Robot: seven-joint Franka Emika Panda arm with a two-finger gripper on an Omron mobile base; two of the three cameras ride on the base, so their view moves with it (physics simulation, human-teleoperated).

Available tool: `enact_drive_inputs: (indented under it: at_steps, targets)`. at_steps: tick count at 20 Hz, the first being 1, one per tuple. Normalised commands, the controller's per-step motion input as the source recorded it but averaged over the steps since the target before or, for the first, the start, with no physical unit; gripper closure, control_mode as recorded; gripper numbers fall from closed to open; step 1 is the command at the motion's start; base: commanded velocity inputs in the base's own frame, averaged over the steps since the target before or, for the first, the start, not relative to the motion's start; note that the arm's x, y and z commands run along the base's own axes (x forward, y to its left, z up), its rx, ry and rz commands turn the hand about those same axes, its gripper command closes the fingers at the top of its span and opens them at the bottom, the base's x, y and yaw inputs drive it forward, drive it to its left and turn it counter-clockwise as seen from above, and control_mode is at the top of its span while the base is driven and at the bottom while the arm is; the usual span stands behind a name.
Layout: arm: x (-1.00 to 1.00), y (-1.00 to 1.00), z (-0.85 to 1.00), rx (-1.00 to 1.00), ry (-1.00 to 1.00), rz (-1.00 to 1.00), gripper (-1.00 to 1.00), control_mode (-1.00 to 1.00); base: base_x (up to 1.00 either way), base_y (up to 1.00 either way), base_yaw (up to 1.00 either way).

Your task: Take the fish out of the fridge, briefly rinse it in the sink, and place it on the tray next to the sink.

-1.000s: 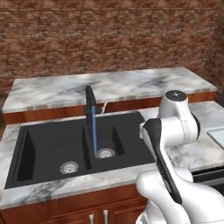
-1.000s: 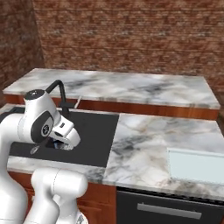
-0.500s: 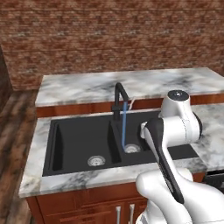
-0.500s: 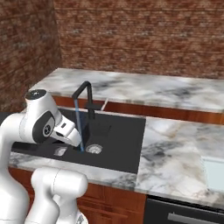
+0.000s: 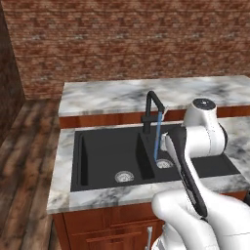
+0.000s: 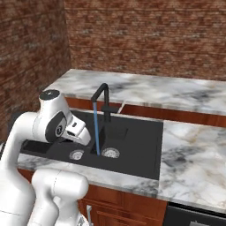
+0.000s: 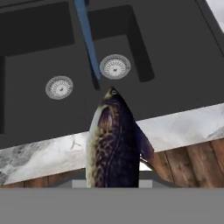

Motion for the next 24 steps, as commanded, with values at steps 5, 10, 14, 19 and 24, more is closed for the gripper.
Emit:
enact_drive_inputs:
  at_steps: [5,10,14,19,24]
  targets:
    - [0.34,-0.88,0.00,0.26,0.08,0.31,1.00,-1.00,0.00,0.00,0.00]
    - [0.24,-0.73,-0.03,0.21,0.13,0.39,1.00,-1.00,0.00,0.00,0.00]
    - [0.60,-0.38,-0.08,0.13,0.23,0.44,1.00,-1.00,0.00,0.00,0.00]
    - [0.80,-0.05,-0.07,0.15,0.17,0.49,1.00,-1.00,0.00,0.00,0.00]
    - [0.73,0.00,-0.21,0.24,0.10,0.47,1.00,-1.00,0.00,0.00,0.00]
